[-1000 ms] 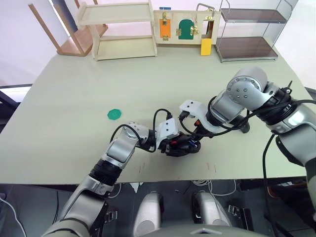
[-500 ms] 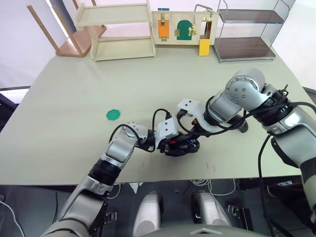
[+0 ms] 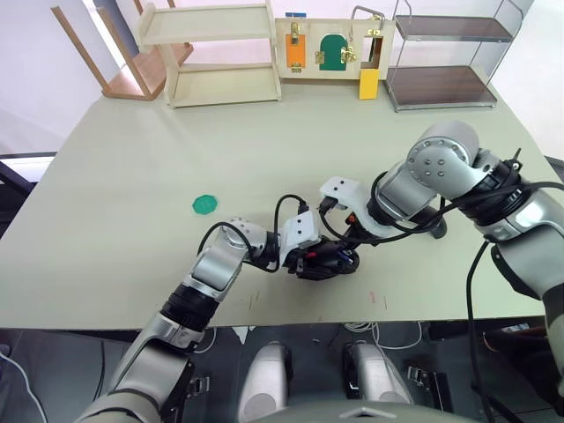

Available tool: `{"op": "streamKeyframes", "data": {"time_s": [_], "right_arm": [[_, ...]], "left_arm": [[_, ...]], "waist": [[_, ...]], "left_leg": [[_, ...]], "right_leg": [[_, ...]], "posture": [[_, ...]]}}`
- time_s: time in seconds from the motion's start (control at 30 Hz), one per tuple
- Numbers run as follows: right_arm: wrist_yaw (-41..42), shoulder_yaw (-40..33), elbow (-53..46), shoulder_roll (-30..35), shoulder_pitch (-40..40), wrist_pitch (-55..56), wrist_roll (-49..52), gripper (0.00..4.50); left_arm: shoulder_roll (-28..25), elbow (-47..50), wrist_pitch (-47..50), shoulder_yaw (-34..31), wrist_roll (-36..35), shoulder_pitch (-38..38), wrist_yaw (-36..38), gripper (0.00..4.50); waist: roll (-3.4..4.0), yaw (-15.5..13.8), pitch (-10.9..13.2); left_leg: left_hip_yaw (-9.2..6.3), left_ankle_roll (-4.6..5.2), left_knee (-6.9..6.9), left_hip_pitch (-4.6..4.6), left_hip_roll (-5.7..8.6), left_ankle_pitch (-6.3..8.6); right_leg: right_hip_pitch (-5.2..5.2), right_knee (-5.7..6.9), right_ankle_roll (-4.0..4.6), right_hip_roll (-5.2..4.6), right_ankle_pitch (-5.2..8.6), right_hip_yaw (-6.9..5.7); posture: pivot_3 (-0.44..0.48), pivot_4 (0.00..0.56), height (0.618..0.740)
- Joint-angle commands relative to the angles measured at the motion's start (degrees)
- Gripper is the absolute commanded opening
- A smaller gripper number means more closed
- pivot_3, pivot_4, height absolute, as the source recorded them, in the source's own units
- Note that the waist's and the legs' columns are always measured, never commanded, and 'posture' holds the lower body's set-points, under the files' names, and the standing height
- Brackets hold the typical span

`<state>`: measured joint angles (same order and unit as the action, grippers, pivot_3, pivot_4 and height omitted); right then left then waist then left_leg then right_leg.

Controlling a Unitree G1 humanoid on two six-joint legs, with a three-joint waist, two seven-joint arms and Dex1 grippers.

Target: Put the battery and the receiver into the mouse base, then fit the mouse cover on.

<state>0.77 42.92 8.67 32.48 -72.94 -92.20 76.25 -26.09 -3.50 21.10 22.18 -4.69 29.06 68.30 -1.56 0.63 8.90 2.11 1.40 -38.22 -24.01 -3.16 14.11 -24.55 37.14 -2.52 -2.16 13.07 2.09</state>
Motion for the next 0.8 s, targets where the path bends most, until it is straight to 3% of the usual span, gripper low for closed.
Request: {"op": "streamKeyframes", "data": {"time_s": [0.03,0.8], "right_arm": [[-0.1,0.4,-1.5,0.4,0.6,-0.3,-0.3,0.0],[0.8,-2.2,-12.0,4.6,5.4,-0.3,-3.1,0.0]], "left_arm": [[0.7,-1.8,1.6,3.4,0.7,-1.1,0.6,3.04],[0.6,-1.8,1.6,3.4,0.8,-1.0,1.0,3.04]], "waist": [[0.0,0.0,0.0],[0.11,-0.2,0.0]], "left_leg": [[-0.01,0.0,0.0,-0.01,0.0,0.0],[-0.84,0.01,-0.07,-0.61,0.1,0.0]], "right_leg": [[0.0,-0.01,0.0,0.0,0.0,-0.01],[-0.02,-0.3,0.02,-0.07,0.0,-0.84]], "posture": [[0.0,0.15,0.74],[0.0,0.15,0.74]]}}
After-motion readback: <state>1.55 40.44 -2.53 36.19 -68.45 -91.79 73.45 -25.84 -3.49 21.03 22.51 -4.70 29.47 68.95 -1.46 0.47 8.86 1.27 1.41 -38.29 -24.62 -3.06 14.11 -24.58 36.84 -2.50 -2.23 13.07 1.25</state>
